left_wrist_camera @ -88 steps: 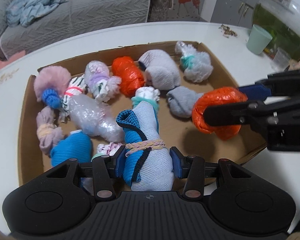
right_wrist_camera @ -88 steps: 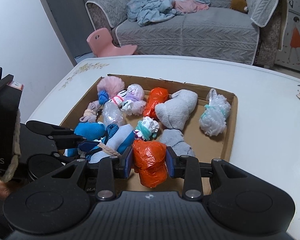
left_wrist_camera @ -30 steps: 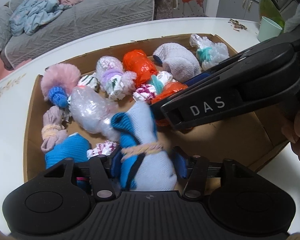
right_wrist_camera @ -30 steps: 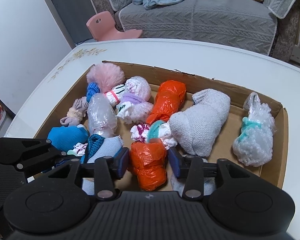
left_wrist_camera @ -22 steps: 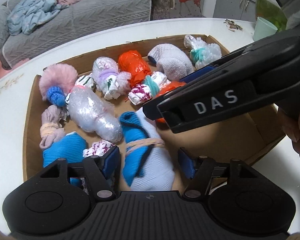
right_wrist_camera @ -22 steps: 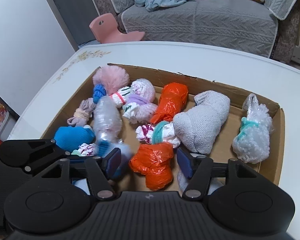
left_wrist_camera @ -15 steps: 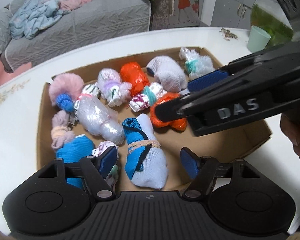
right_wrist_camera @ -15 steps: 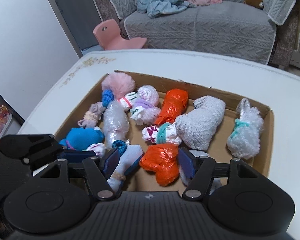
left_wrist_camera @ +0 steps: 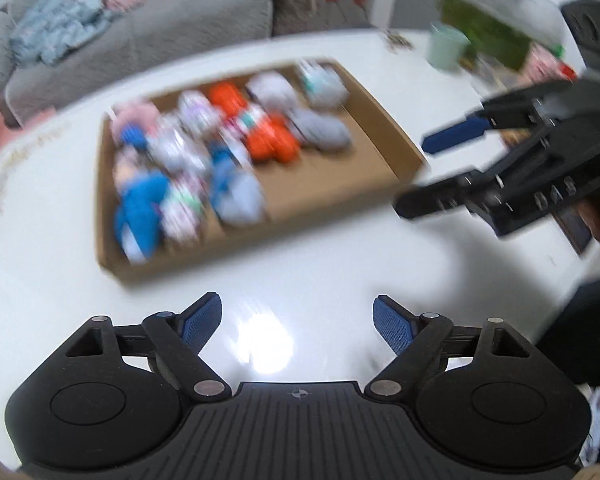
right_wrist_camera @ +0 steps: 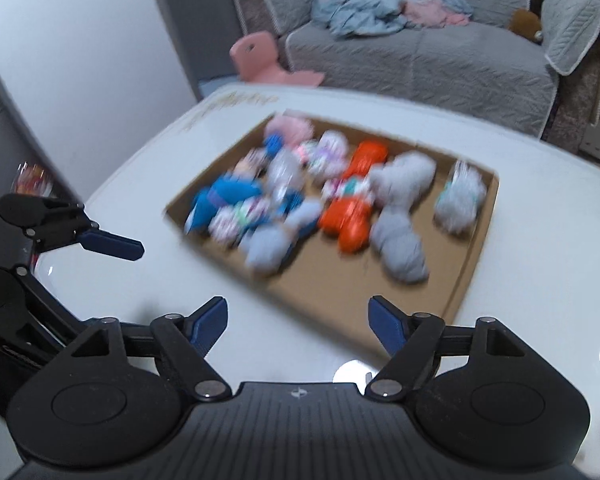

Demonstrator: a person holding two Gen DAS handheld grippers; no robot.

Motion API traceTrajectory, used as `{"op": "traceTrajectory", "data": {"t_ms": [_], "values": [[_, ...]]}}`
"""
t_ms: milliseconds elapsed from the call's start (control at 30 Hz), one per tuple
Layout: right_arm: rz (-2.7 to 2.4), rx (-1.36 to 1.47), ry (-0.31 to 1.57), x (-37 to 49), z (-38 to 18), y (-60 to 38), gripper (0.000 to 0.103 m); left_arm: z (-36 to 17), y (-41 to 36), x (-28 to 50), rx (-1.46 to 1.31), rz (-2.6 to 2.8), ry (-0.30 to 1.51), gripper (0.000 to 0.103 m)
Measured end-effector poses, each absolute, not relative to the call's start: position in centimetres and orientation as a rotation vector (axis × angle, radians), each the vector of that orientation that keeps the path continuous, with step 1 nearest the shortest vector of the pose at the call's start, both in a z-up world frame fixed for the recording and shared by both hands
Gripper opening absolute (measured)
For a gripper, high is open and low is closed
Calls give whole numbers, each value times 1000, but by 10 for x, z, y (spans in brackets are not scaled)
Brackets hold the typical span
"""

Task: Organize objects
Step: 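Grasp the white twine-tied towel roll with the left tool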

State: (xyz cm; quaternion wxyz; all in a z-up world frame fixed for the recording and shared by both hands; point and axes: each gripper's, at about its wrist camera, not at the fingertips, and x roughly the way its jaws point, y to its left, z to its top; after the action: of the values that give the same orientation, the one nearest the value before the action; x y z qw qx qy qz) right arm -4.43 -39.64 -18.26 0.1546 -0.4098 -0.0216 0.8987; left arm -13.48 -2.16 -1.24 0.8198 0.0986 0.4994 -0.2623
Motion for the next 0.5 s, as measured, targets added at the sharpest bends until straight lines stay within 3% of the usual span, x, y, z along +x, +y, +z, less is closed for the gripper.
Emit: {"op": "traceTrajectory", "data": {"t_ms": [233,500], "values": [[2484,-1204,-32,-27,-202,-412,80,-44,-41,-199,49,-489,1162,90],[2456,-1250,-38,-25,-217,-413,83,-76,-63,-215,-25,-334,1173,93]]}}
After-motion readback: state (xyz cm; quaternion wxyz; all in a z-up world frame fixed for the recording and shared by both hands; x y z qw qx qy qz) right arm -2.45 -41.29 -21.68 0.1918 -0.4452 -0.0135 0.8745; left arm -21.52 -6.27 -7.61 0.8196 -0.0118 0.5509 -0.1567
